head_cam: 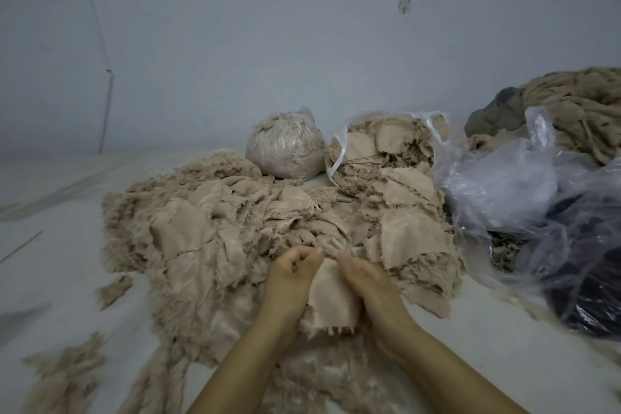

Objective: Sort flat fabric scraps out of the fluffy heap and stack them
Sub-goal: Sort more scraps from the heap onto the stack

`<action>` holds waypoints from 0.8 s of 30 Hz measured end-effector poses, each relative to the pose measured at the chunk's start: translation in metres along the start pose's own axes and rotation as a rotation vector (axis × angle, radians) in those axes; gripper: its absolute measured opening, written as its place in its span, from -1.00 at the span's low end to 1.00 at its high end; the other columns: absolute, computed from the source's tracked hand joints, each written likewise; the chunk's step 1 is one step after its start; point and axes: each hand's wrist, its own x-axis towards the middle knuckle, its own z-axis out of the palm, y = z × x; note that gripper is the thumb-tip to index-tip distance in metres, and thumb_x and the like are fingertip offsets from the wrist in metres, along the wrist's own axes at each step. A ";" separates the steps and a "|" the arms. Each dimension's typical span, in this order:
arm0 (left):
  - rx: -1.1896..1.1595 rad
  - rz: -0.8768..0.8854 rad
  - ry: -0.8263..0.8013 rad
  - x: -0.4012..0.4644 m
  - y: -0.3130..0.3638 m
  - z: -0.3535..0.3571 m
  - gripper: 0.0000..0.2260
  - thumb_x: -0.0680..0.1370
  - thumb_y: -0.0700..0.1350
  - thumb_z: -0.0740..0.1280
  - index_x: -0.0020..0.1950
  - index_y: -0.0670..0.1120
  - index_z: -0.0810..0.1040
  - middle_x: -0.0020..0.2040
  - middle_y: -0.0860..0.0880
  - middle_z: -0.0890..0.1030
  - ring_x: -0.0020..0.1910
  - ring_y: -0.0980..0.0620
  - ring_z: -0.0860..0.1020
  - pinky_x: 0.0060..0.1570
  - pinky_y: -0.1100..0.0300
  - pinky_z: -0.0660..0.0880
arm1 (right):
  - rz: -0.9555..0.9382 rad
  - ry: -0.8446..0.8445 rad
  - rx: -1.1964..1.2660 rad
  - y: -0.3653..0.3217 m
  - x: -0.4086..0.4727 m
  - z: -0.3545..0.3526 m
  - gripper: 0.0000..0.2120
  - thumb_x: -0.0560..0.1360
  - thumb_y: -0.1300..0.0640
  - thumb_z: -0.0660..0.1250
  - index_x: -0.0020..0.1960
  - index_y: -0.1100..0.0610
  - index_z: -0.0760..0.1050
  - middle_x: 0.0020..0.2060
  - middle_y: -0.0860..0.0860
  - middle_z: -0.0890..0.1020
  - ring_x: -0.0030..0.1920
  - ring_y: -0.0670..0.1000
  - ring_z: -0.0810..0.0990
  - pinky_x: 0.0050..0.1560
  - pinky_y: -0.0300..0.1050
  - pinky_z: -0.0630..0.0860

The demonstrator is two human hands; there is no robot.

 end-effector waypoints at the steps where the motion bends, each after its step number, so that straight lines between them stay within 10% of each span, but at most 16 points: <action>1: 0.026 0.030 -0.006 -0.002 0.000 0.000 -0.82 0.55 -0.11 0.33 -0.24 0.00 0.63 -0.28 -0.06 0.68 -0.31 0.01 0.63 -0.29 0.15 0.55 | -0.007 0.020 -0.022 0.000 0.000 0.004 -0.72 0.50 -0.01 0.35 0.11 0.15 0.59 -0.02 0.10 0.70 0.00 0.05 0.68 0.07 0.02 0.59; 8: 0.203 0.121 0.277 0.000 -0.010 -0.023 -0.71 0.60 -0.05 0.24 -0.32 -0.06 0.40 -0.54 0.10 0.31 -0.50 0.08 0.24 -0.39 0.14 0.23 | -0.139 0.246 0.000 0.004 -0.007 0.018 -0.67 0.55 0.09 0.31 -0.06 0.41 0.48 -0.28 0.21 0.56 -0.23 0.12 0.52 -0.11 0.04 0.47; 16: 0.352 0.218 0.252 -0.008 -0.008 -0.031 -0.75 0.59 -0.03 0.22 -0.26 -0.07 0.45 -0.51 0.08 0.35 -0.52 0.09 0.27 -0.44 0.17 0.24 | -0.170 0.330 0.067 -0.002 -0.017 0.026 -0.70 0.55 0.11 0.32 -0.35 0.09 0.51 -0.43 0.10 0.48 -0.35 0.06 0.43 -0.24 -0.06 0.37; 24: 0.344 0.128 0.185 -0.023 -0.011 -0.049 -0.67 0.57 0.17 0.12 -0.22 -0.01 0.48 -0.33 0.00 0.57 -0.36 0.07 0.54 -0.36 0.25 0.43 | -0.159 0.311 0.135 -0.022 -0.011 0.006 -0.85 0.57 0.14 0.28 -0.07 0.15 0.62 -0.18 0.15 0.66 -0.18 0.08 0.58 -0.20 -0.09 0.49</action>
